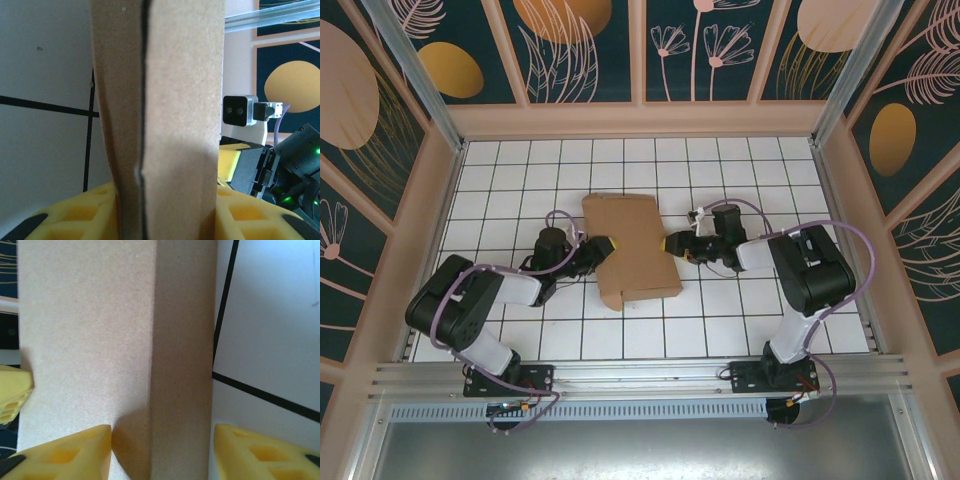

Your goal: Fold the paper box

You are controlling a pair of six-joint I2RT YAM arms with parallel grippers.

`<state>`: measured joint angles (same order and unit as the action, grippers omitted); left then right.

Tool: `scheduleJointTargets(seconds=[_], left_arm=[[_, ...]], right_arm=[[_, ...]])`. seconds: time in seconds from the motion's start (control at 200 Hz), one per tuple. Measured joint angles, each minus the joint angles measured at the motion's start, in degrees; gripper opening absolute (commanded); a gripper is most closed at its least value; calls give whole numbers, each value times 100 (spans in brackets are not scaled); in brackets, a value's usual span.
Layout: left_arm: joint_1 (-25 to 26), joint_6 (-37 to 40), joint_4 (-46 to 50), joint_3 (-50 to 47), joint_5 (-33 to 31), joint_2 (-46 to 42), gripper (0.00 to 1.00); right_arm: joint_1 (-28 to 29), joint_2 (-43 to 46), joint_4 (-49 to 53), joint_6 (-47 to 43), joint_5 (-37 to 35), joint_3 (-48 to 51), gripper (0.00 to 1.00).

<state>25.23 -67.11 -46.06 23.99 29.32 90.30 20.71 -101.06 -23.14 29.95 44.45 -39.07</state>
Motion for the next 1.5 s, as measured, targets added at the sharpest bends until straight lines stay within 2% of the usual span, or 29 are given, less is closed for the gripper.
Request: scheduleJointTargets(seconds=[0.235, 0.435, 0.585, 0.761, 0.861, 1.016, 1.146, 1.496], left_arm=[[57, 133, 1209, 127, -350, -822, 40], [92, 490, 2601, 728, -785, -1611, 43], [92, 647, 3554, 1182, -1161, -2070, 46], [105, 691, 4387, 1316, -1530, -2312, 47], [131, 678, 4697, 1316, -1705, -2363, 48], [247, 588, 5136, 1403, -1930, -2369, 49], [352, 538, 5418, 1572, -2151, -2369, 49], [496, 466, 5919, 1836, -2542, -2385, 50]], right_arm=[[352, 487, 1082, -271, -944, -313, 71], [601, 1399, 2173, -866, -2149, -612, 70], [1421, 2457, 2527, -1539, -2889, -638, 65], [2518, 3241, 2048, -2293, -3152, -586, 69], [3021, 3119, 1797, -2524, -3311, -638, 72], [3480, 2330, 1742, -2712, -3674, -940, 72], [3646, 1862, 1755, -2708, -3810, -1143, 74], [3864, 1425, 2046, -2706, -3884, -1746, 77]])
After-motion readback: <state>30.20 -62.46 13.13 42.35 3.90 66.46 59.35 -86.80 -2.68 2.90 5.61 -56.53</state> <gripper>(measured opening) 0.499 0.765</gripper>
